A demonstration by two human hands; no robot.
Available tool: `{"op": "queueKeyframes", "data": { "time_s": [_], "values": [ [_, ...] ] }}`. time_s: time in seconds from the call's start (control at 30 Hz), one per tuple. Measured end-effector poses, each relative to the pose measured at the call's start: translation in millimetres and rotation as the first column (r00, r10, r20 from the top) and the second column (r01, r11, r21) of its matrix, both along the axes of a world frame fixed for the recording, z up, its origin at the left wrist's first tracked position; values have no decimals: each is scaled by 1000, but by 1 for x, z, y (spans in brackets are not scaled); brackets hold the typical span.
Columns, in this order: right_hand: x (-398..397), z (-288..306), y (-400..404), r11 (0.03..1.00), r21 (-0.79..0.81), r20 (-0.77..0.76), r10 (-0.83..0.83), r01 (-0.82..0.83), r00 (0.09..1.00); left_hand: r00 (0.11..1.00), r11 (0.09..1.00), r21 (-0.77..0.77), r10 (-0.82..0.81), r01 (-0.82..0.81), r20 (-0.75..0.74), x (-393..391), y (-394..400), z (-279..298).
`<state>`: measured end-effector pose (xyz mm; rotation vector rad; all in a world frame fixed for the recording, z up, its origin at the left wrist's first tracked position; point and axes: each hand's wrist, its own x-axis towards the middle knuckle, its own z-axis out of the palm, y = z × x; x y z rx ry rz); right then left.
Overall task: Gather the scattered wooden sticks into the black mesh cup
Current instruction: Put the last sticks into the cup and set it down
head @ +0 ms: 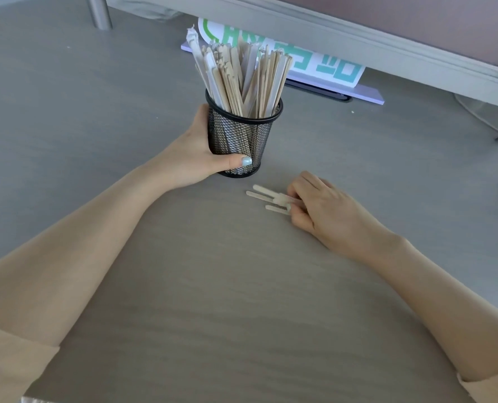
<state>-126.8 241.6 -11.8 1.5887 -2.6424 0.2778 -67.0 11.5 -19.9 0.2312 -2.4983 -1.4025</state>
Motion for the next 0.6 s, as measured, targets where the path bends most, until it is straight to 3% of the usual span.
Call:
{"op": "queueKeyframes", "data": {
  "time_s": [0.2, 0.33, 0.43, 0.6],
  "values": [
    [-10, 1, 8, 990, -144, 282, 40, 1, 958, 1000, 1000, 0, -23, 23, -5, -1, -4, -2],
    [-10, 6, 7, 987, -156, 322, 4, 49, 947, 1000, 1000, -13, -23, 23, -11, -1, -4, -2],
    [-4, 12, 4, 998, -49, 247, -33, 46, 969, 1000, 1000, -19, -23, 23, -5, 0, -5, -2],
    [9, 10, -2, 986, 140, -76, -79, 89, 994, 999, 999, -35, -15, 16, 39, 7, -6, -6]
  ]
}}
